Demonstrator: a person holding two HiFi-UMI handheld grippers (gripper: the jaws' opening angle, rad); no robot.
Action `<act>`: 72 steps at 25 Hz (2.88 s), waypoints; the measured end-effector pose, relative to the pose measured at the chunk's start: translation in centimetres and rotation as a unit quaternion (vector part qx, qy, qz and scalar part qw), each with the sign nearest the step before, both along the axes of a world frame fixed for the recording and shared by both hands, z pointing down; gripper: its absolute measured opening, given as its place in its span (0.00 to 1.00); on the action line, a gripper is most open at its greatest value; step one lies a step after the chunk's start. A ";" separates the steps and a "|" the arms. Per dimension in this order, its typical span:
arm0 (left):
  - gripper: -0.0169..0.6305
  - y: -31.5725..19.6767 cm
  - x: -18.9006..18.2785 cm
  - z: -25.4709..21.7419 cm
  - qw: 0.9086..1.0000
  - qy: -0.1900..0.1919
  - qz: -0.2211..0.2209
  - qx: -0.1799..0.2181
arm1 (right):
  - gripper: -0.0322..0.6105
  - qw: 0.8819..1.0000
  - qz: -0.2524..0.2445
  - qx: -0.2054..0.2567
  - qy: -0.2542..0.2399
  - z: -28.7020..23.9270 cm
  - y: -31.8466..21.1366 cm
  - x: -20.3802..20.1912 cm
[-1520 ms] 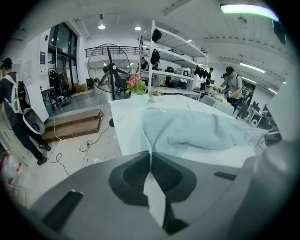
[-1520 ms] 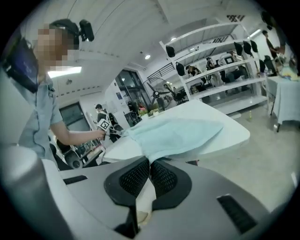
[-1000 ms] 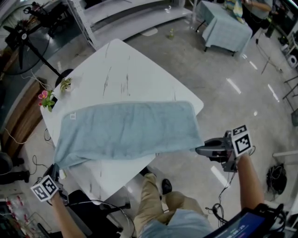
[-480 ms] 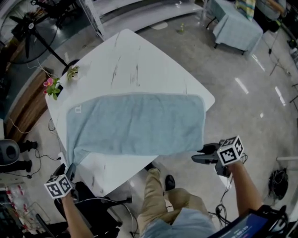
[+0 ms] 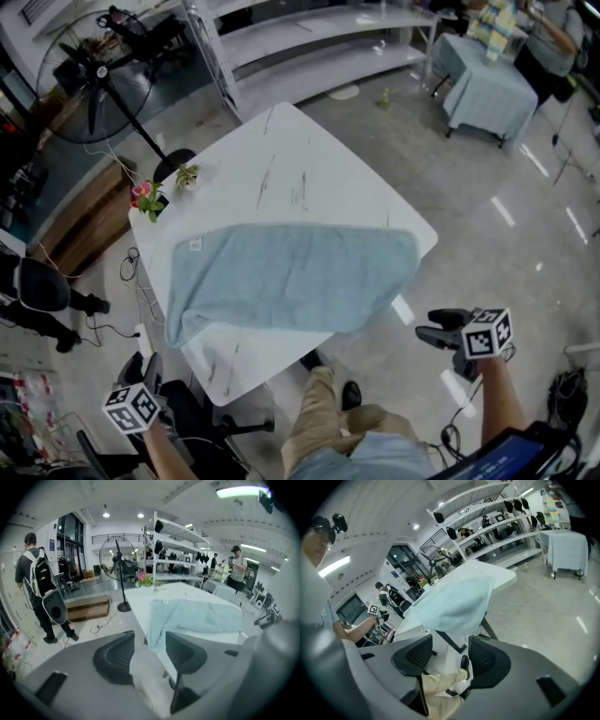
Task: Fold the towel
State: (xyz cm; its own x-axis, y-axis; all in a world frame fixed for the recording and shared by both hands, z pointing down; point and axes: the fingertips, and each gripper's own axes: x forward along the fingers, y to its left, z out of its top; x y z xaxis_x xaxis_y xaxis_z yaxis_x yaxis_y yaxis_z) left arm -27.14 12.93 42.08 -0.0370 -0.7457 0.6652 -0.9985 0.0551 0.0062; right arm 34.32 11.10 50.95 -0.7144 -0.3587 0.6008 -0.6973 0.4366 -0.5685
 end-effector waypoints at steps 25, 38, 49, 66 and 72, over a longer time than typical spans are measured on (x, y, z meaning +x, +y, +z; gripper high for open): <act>0.05 -25.6 17.5 4.0 0.971 -0.090 0.219 0.037 | 0.13 0.951 0.085 0.199 0.220 -3.6 -19.9 -7.5; 0.05 -30.6 19.3 10.0 0.948 -0.118 0.290 -0.055 | 0.11 0.943 0.086 0.114 0.301 1.0 -22.8 -7.4; 0.05 -38.5 19.1 10.0 0.951 -0.123 0.280 -0.050 | 0.11 0.936 0.064 0.147 0.313 1.1 -32.2 -6.4; 0.14 -42.9 19.7 6.1 0.966 -0.074 0.248 0.013 | 0.19 0.936 0.033 0.207 0.284 -1.3 -40.3 -7.6; 0.23 -38.0 19.2 -0.1 0.970 -0.052 0.222 0.079 | 0.19 0.942 -0.010 0.236 0.239 -5.2 -36.5 -11.8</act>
